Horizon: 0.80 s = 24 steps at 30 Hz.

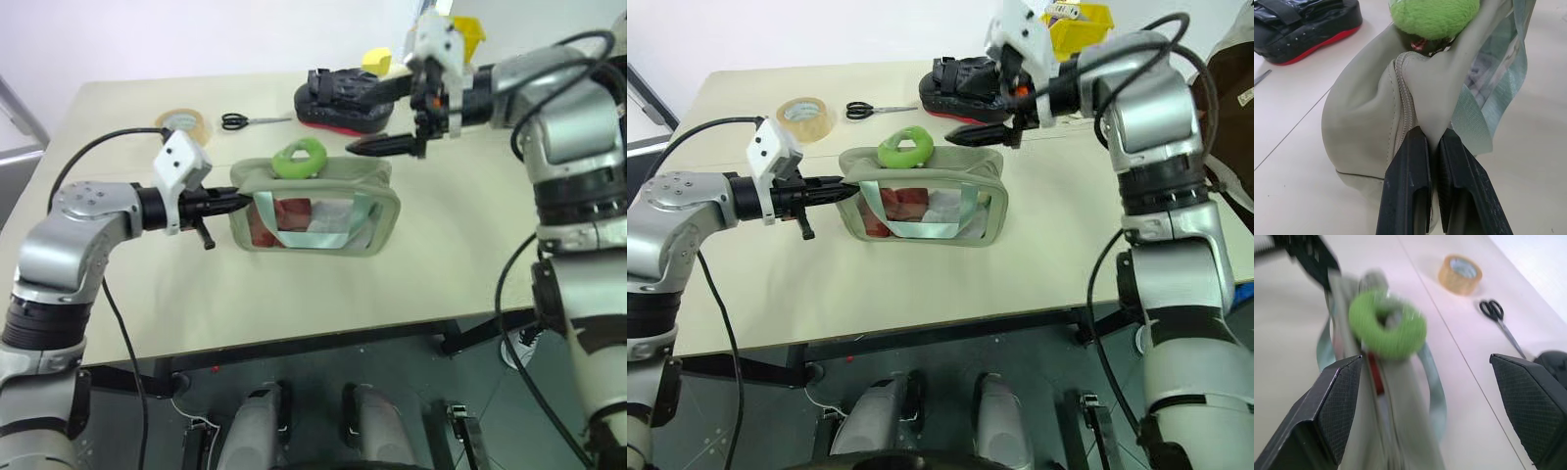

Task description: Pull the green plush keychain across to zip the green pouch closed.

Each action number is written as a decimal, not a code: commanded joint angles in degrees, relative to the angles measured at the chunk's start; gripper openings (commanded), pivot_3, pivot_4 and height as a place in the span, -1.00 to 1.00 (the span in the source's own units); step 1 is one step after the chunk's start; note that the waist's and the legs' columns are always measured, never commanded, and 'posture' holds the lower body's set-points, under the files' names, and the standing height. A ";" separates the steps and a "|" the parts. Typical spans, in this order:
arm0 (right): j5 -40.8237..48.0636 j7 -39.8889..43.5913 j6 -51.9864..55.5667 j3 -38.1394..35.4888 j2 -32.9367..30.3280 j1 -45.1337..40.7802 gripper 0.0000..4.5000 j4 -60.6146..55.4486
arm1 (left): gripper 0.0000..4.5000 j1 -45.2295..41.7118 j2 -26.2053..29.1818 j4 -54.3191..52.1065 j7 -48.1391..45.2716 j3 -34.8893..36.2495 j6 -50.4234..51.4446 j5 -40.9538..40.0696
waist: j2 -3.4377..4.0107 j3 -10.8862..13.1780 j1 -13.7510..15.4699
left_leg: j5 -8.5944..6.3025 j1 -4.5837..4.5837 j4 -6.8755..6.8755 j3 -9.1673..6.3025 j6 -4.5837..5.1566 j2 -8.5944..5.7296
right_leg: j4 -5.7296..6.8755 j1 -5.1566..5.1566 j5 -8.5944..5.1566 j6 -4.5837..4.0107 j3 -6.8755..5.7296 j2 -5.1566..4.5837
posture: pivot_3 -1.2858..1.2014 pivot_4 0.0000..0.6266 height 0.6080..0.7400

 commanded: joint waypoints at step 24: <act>0.04 -2.85 4.79 -1.98 10.33 -0.89 -0.99 9.00 | -1.00 -0.49 -0.07 1.97 -1.38 -1.82 -4.37 3.24 | 0.01 0.01 0.04 | 0.04 -0.01 0.00 -0.02 -0.02 -0.08 | 0.12 -0.01 0.11 0.20 -0.11 0.12 | 0.03 -0.52 1.00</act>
